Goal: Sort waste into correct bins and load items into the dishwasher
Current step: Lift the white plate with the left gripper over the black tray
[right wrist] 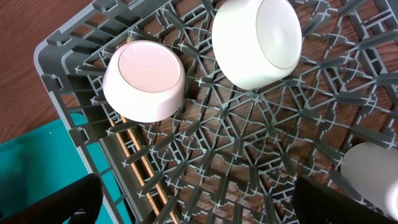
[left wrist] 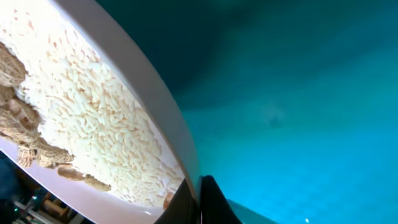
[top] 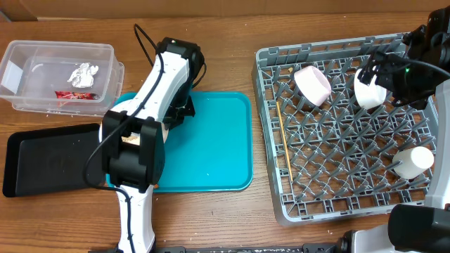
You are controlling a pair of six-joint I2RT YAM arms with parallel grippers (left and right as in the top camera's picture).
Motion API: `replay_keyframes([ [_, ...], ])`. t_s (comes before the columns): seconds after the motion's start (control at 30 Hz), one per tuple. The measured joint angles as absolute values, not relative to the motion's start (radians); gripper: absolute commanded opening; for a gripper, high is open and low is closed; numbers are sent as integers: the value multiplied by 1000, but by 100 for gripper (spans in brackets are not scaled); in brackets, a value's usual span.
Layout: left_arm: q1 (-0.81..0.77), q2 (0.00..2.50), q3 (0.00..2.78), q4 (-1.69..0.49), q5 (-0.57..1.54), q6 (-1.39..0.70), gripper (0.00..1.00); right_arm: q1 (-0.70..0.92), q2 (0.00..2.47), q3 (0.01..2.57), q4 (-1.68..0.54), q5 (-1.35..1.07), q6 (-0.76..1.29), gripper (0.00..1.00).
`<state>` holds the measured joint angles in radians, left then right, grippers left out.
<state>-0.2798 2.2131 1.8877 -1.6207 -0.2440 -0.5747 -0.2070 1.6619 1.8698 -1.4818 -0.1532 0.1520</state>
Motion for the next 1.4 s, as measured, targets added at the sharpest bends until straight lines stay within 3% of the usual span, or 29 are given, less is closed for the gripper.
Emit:
replay_keyframes([
  [0.4, -189, 2094, 1901, -1637, -194, -529, 4, -207, 1662, 1870, -1482, -153, 153, 100],
  [0.87, 206, 1970, 1907, -1532, 13, -255, 4, -207, 1662, 1870, -1483, -153, 153, 100],
  [1.4, 487, 1970, 1907, -1469, 368, -71, 4, -207, 1662, 1870, -1484, -153, 153, 100],
])
